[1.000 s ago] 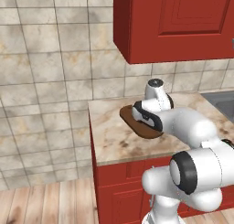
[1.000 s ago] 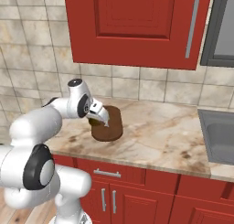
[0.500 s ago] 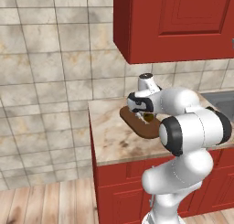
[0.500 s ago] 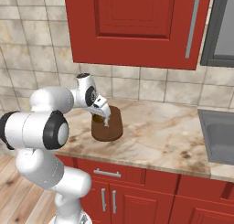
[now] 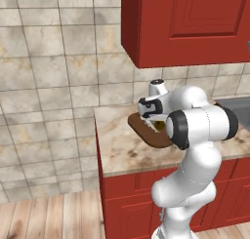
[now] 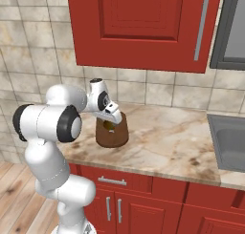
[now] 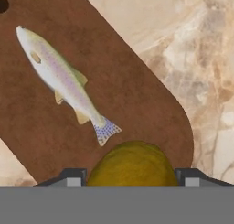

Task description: Retrieve a lemon from the fridge and place it on the cutting board with the fish.

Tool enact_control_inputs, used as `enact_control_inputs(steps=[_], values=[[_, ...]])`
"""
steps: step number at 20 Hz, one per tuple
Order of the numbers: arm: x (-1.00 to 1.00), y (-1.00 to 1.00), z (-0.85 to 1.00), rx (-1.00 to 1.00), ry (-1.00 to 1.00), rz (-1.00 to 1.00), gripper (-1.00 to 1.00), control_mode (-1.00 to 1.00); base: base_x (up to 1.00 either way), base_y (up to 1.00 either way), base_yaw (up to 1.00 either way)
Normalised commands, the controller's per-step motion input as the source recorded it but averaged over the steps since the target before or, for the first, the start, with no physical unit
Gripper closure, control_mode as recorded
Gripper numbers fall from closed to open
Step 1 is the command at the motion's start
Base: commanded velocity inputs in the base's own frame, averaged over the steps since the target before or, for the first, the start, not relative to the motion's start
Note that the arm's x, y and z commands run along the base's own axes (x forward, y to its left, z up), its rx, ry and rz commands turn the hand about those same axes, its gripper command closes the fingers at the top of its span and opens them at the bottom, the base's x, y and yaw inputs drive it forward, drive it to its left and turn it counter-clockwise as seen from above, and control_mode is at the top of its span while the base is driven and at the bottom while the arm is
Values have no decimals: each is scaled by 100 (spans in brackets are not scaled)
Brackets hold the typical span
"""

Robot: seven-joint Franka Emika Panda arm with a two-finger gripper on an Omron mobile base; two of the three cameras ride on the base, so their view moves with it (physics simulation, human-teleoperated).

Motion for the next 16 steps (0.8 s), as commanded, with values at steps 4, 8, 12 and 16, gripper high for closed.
enact_control_inputs(steps=[4,8,12,16], values=[[0,-8,0,6,0,0,100,-100,0,0,0],[5,-21,-3,6,0,0,100,-100,0,0,0],[7,-23,-27,1,0,0,100,-100,0,0,0],[4,-15,-14,0,0,0,100,-100,0,0,0]])
